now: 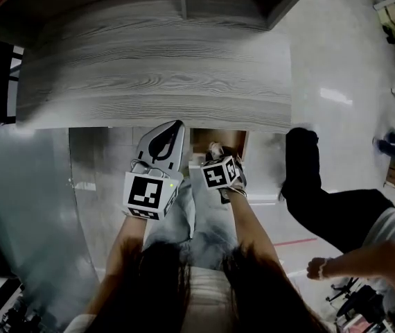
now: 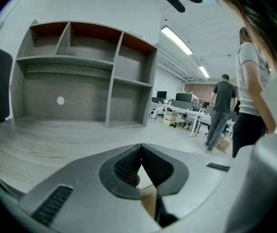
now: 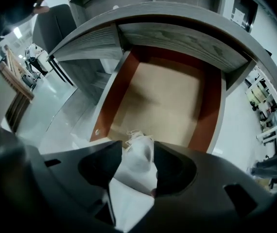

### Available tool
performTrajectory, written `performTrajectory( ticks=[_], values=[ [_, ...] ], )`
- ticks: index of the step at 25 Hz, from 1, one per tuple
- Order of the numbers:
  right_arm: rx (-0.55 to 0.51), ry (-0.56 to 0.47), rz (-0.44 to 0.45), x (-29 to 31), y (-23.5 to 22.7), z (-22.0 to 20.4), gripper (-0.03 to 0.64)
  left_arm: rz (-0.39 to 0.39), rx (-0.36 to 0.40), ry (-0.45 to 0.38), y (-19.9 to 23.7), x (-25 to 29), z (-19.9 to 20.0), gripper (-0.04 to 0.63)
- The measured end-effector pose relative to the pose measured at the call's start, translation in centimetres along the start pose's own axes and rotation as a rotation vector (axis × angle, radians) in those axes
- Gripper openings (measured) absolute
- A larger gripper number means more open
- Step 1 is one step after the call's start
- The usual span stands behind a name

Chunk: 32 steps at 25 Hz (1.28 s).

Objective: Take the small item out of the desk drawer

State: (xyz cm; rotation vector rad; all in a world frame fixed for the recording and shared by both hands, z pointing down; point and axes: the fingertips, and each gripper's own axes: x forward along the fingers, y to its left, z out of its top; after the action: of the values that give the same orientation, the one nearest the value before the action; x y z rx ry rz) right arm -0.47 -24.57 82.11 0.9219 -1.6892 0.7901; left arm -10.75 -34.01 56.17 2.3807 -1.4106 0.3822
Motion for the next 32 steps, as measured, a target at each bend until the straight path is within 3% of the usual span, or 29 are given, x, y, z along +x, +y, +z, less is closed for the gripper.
performTrajectory(
  ticks=[17,32],
  values=[
    [0.039,0.089,-0.034,1.6,-0.7,-1.4,0.190,-0.004,-0.003,0.012,0.4,0.2,-0.7,0.014],
    [0.032,0.017,-0.053,-0.6,-0.7,-0.9,0.176,0.011,0.005,-0.002,-0.3,-1.2,0.2,0.014]
  ],
)
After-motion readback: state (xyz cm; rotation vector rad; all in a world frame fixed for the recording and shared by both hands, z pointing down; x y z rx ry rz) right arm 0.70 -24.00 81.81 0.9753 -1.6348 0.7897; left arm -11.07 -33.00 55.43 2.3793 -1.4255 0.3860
